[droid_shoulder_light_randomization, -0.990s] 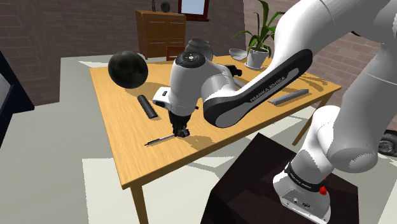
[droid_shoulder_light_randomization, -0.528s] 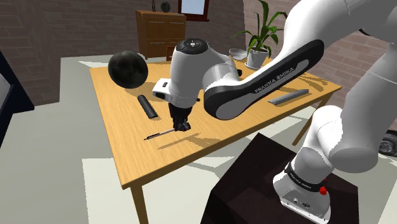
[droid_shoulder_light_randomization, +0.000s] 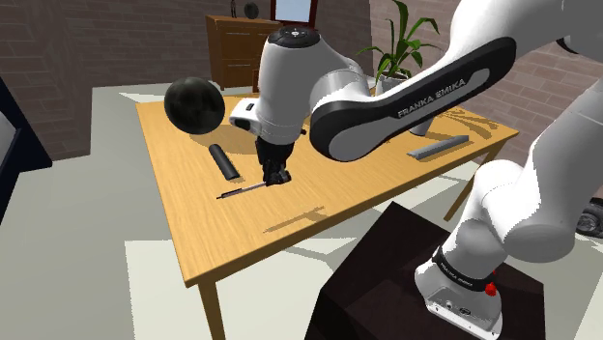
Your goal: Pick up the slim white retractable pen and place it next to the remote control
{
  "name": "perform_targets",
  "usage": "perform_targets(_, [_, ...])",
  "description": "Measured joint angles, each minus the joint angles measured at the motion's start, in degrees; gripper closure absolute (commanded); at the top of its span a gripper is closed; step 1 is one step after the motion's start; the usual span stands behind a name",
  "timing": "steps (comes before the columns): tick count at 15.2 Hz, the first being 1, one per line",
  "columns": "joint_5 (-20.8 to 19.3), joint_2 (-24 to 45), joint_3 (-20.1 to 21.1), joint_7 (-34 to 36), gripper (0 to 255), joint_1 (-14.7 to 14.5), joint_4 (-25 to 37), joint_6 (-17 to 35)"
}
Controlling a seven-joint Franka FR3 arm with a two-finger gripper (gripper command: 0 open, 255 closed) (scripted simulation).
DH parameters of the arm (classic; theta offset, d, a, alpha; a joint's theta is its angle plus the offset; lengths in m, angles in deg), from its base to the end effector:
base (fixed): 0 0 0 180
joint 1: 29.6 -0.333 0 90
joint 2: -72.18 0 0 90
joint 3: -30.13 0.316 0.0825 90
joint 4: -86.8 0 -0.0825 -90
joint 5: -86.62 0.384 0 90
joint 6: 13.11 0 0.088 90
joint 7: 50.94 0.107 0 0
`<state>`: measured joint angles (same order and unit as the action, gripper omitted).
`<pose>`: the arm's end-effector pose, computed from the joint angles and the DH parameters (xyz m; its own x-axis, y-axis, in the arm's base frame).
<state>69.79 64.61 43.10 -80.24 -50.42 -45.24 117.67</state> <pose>0.4215 0.2754 0.4104 0.2926 0.9542 -0.0624 0.9253 -0.2660 0.2704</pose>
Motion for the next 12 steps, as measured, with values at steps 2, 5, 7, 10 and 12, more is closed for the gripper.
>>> perform_targets(2, [0.54,-0.75,-0.04,-0.59,255,-0.1,0.68,-1.34])
perform_targets(5, [1.1,-2.55,-2.05,-4.14,255,1.11,-0.61,-1.01])
perform_targets(7, [1.1,-2.99,-3.85,-6.93,255,2.3,-1.57,0.14])
perform_targets(10, [1.41,-4.8,-6.72,-11.51,255,3.98,-3.46,1.26])
perform_targets(12, [1.31,-5.01,-8.49,-14.17,255,5.09,-4.22,2.39])
